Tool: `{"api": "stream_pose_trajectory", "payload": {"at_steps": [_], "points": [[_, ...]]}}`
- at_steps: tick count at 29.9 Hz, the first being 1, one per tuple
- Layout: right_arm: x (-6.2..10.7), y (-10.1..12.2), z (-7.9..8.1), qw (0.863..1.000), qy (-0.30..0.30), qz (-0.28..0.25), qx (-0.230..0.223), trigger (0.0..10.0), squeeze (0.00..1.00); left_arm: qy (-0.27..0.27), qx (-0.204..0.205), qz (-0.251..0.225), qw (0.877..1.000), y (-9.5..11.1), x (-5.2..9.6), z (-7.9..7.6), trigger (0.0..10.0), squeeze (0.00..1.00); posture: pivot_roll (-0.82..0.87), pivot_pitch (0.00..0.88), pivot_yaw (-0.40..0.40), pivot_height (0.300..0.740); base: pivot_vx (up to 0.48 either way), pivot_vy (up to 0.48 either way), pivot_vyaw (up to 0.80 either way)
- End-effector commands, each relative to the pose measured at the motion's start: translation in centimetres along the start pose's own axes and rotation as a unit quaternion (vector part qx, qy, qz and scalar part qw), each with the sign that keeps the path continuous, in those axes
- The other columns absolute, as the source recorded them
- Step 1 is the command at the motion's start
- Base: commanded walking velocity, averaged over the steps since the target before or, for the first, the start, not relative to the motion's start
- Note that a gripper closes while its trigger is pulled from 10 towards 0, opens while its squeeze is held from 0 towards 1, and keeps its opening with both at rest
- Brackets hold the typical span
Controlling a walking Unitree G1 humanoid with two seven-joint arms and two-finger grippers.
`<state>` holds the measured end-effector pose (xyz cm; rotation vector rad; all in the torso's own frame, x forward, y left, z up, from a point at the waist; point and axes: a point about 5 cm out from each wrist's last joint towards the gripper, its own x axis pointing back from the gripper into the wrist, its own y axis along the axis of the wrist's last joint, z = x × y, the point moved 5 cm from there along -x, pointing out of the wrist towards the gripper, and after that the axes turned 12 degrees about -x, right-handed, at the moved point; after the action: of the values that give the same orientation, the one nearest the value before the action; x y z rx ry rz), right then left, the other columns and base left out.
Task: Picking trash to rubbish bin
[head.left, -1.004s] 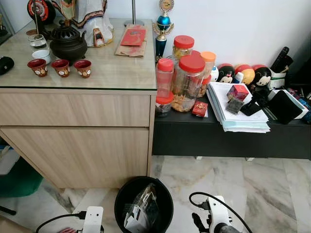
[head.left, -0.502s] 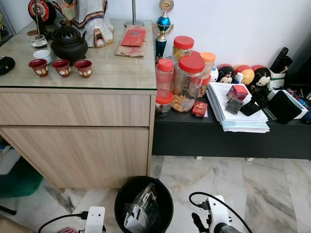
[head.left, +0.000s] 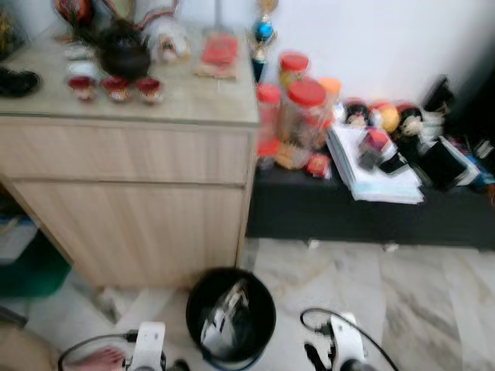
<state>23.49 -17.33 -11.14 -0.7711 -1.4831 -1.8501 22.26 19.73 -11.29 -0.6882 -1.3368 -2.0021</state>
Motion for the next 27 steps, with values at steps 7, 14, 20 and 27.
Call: {"api": "stream_pose_trajectory", "payload": {"at_steps": [7,14,20,27], "points": [[0.24,-0.99,-0.49,1.0,-0.008,0.009,-0.013,10.0,0.0,-0.017,-0.017,0.026,0.999,-1.63,0.41,-0.86,10.0,0.0,0.04,0.082,-0.084,0.74,-0.284,0.0,0.0],[0.25,-1.05,-0.46,1.0,-0.007,0.01,-0.014,10.0,0.0,-0.017,-0.017,0.024,0.999,-1.59,0.41,-0.92,10.0,0.0,0.04,0.083,-0.085,0.74,-0.285,0.0,0.0],[0.25,-1.05,-0.45,1.0,-0.007,0.01,-0.014,10.0,0.0,-0.018,-0.017,0.026,0.999,-1.66,0.43,-0.94,10.0,0.0,0.04,0.084,-0.086,0.74,-0.284,0.0,0.0],[0.25,-1.11,-0.44,1.0,-0.006,0.01,-0.015,10.0,0.0,-0.019,-0.018,0.028,0.999,-1.79,0.47,-1.0,10.0,0.0,0.04,0.085,-0.086,0.74,-0.285,0.0,0.0]]}}
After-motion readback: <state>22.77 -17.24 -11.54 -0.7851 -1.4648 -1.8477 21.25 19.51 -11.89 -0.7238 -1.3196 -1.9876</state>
